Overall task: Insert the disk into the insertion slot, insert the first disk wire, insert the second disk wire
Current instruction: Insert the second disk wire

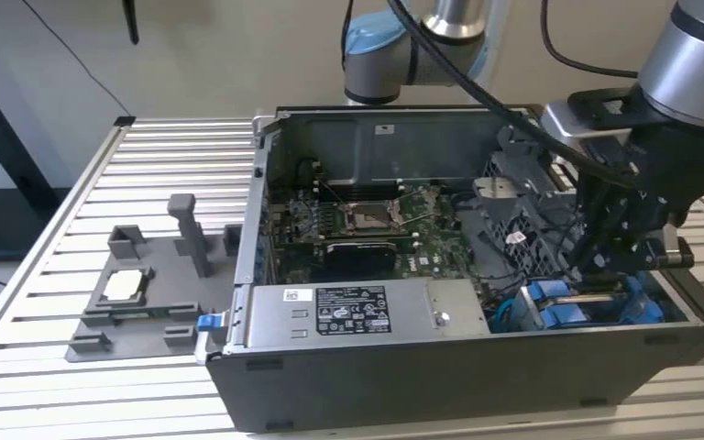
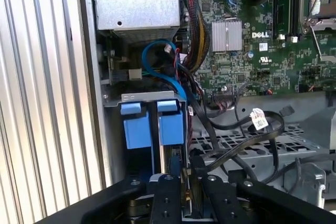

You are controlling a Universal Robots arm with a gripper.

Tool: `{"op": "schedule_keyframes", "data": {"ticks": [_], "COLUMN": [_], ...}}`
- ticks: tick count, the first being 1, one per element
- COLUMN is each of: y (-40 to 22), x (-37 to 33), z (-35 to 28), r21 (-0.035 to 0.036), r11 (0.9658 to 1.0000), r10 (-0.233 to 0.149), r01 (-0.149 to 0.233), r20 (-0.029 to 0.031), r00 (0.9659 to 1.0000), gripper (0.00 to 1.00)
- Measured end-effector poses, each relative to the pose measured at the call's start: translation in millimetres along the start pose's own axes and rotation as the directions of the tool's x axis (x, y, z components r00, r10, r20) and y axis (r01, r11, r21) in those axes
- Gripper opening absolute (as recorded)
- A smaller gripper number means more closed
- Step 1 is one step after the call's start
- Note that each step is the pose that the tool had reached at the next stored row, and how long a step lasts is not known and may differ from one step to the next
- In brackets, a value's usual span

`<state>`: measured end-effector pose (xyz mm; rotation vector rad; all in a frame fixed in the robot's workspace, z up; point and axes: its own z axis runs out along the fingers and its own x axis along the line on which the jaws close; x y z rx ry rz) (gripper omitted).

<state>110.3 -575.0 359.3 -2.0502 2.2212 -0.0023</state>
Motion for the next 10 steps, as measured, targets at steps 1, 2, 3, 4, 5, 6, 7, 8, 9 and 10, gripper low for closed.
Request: {"op": "schedule_keyframes", "data": {"ticks": [1,2,3,4,5,6,7,8,9,10], "y": [-0.2,-0.3,-0.5,-0.6,-0.6,-0.6,-0.6,-0.6,-0.6,-0.6], "x": [-0.2,-0.3,-0.5,-0.6,-0.6,-0.6,-0.6,-0.6,-0.6,-0.6], "z": [-2.1,-4.3,-6.1,-7.3,-7.3,-7.3,-7.5,-7.5,-7.6,-7.6], "r21": [0.0000,0.0000,0.0000,0.0000,0.0000,0.0000,0.0000,0.0000,0.0000,0.0000], "r11": [1.0000,1.0000,1.0000,1.0000,1.0000,1.0000,1.0000,1.0000,1.0000,1.0000], "r10": [0.000,0.000,0.000,0.000,0.000,0.000,0.000,0.000,0.000,0.000], "r01": [0.000,0.000,0.000,0.000,0.000,0.000,0.000,0.000,0.000,0.000], "r20": [0.0001,0.0000,0.0000,0.0000,0.0001,0.0001,0.0000,0.0000,0.0000,0.0000], "r00": [1.0000,1.0000,1.0000,1.0000,1.0000,1.0000,1.0000,1.0000,1.0000,1.0000], "gripper": [0.24,0.24,0.24,0.24,0.24,0.24,0.24,0.24,0.24,0.24]}}
